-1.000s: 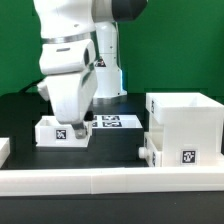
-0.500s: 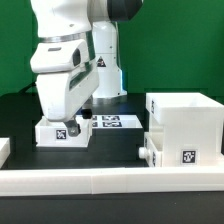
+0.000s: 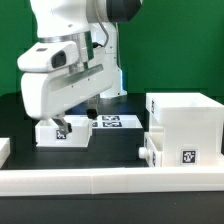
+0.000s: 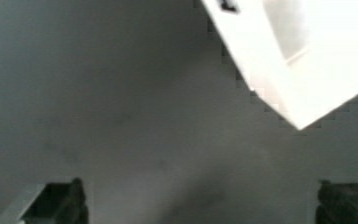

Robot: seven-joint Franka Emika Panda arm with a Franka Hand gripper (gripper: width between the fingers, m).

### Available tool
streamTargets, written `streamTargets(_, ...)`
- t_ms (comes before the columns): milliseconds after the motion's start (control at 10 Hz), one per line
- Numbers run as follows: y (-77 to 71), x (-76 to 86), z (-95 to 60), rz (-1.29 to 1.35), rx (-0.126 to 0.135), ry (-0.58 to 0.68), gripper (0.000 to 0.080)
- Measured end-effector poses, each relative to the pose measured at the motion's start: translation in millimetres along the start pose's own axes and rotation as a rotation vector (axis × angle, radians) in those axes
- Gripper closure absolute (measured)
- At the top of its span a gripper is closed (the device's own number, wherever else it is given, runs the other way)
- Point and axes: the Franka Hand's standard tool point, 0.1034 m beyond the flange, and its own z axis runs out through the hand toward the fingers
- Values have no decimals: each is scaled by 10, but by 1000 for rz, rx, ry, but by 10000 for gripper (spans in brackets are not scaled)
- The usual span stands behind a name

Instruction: Assemble drawer

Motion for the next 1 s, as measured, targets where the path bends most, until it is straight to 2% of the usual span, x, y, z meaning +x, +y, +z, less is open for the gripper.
streamTargets(100, -37, -48, -56, 66, -24, 6, 151)
streamTargets(200, -83, -103, -76, 112, -31, 6, 151)
streamTargets(400, -189, -186, -67, 387, -30, 23, 151)
streamTargets(800, -205, -162, -53, 620, -20, 30, 151)
streamTargets(1000, -287, -257, -6, 734, -34, 34, 151)
